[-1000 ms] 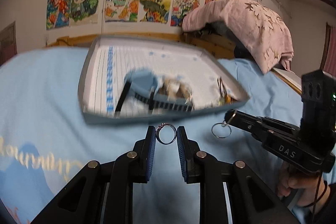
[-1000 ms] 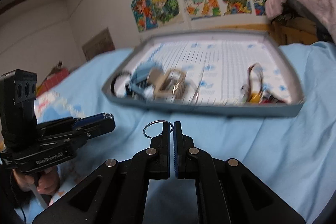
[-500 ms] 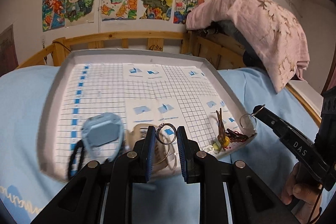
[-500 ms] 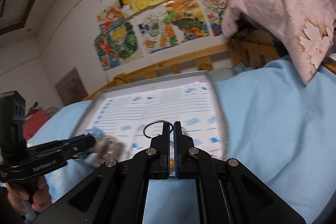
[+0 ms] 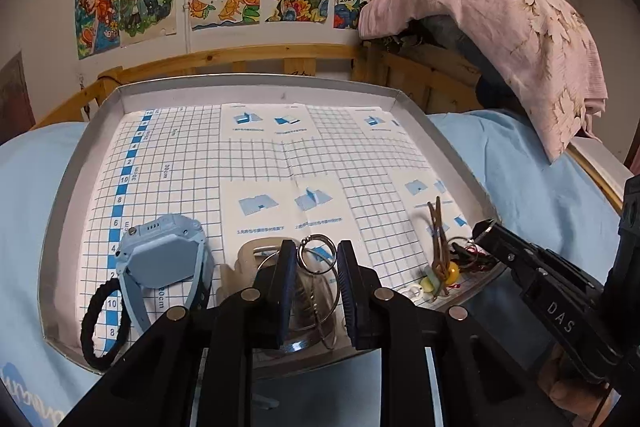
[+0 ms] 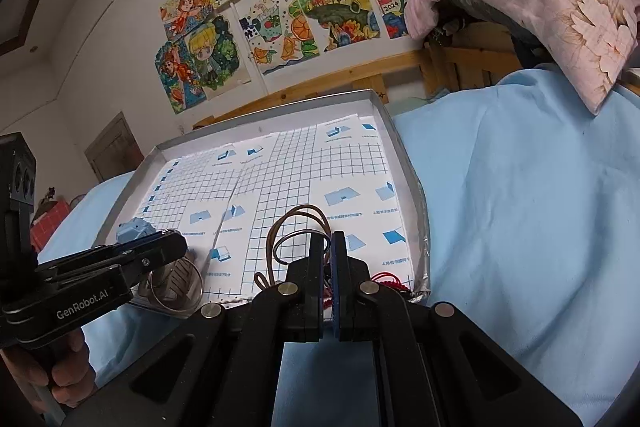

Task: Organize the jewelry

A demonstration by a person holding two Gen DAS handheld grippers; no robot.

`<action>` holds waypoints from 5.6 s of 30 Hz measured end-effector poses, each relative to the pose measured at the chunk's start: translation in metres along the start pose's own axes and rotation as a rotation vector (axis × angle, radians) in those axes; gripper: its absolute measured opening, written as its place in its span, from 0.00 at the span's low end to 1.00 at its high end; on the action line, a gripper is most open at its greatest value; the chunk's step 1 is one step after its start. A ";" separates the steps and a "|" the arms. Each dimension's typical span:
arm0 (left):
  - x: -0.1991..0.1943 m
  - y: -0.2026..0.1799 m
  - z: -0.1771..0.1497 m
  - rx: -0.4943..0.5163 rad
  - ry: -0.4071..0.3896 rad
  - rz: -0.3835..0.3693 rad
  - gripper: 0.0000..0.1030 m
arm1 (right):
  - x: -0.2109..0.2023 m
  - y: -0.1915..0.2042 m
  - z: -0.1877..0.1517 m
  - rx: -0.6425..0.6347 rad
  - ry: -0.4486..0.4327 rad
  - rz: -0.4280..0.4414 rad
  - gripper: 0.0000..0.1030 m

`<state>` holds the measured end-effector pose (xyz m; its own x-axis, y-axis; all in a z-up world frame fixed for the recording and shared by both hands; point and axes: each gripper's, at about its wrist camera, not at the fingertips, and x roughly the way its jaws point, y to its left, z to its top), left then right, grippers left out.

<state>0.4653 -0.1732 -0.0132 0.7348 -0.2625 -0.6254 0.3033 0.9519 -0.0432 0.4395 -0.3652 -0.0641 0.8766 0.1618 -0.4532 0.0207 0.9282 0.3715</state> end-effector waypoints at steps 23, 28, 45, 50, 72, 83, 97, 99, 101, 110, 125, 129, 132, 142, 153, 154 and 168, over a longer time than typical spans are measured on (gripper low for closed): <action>-0.039 0.004 0.005 -0.037 -0.092 0.020 0.74 | -0.026 0.005 0.004 -0.033 -0.031 -0.084 0.37; -0.074 0.015 0.009 -0.072 -0.152 0.051 0.89 | -0.059 0.008 0.010 -0.042 -0.116 -0.080 0.55; -0.225 0.029 -0.045 -0.124 -0.357 0.123 1.00 | -0.220 0.075 0.014 -0.226 -0.333 0.005 0.98; -0.259 0.031 -0.068 -0.131 -0.386 0.139 1.00 | -0.259 0.089 -0.002 -0.244 -0.361 0.020 0.98; -0.340 0.025 -0.177 -0.101 -0.426 0.156 1.00 | -0.344 0.117 -0.109 -0.289 -0.417 -0.003 0.98; -0.355 0.023 -0.214 -0.064 -0.445 0.201 1.00 | -0.360 0.109 -0.142 -0.254 -0.377 -0.044 0.98; -0.347 0.046 -0.236 -0.137 -0.415 0.249 1.00 | -0.350 0.119 -0.152 -0.312 -0.347 -0.094 0.98; -0.347 0.049 -0.235 -0.142 -0.418 0.265 1.00 | -0.347 0.120 -0.153 -0.319 -0.342 -0.097 0.98; -0.348 0.049 -0.235 -0.142 -0.421 0.273 1.00 | -0.345 0.120 -0.153 -0.321 -0.333 -0.100 0.98; -0.349 0.051 -0.235 -0.144 -0.419 0.287 1.00 | -0.343 0.122 -0.156 -0.324 -0.323 -0.093 0.98; -0.349 0.052 -0.235 -0.145 -0.420 0.285 1.00 | -0.340 0.127 -0.158 -0.335 -0.317 -0.090 0.98; -0.349 0.052 -0.235 -0.146 -0.419 0.286 1.00 | -0.340 0.129 -0.160 -0.339 -0.314 -0.089 0.98; -0.349 0.053 -0.235 -0.148 -0.420 0.286 1.00 | -0.340 0.129 -0.160 -0.341 -0.315 -0.089 0.98; -0.349 0.053 -0.235 -0.145 -0.419 0.287 1.00 | -0.340 0.130 -0.159 -0.335 -0.318 -0.095 0.98; -0.349 0.052 -0.236 -0.143 -0.419 0.288 1.00 | -0.340 0.130 -0.159 -0.336 -0.317 -0.097 0.98; -0.349 0.051 -0.236 -0.145 -0.418 0.288 1.00 | -0.340 0.130 -0.159 -0.335 -0.316 -0.096 0.98; -0.349 0.051 -0.236 -0.146 -0.418 0.288 1.00 | -0.340 0.129 -0.159 -0.331 -0.318 -0.097 0.98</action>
<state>0.0814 0.0045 0.0193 0.9641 0.0005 -0.2655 -0.0123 0.9990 -0.0426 0.0679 -0.2473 0.0090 0.9831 0.0060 -0.1830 0.0009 0.9993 0.0375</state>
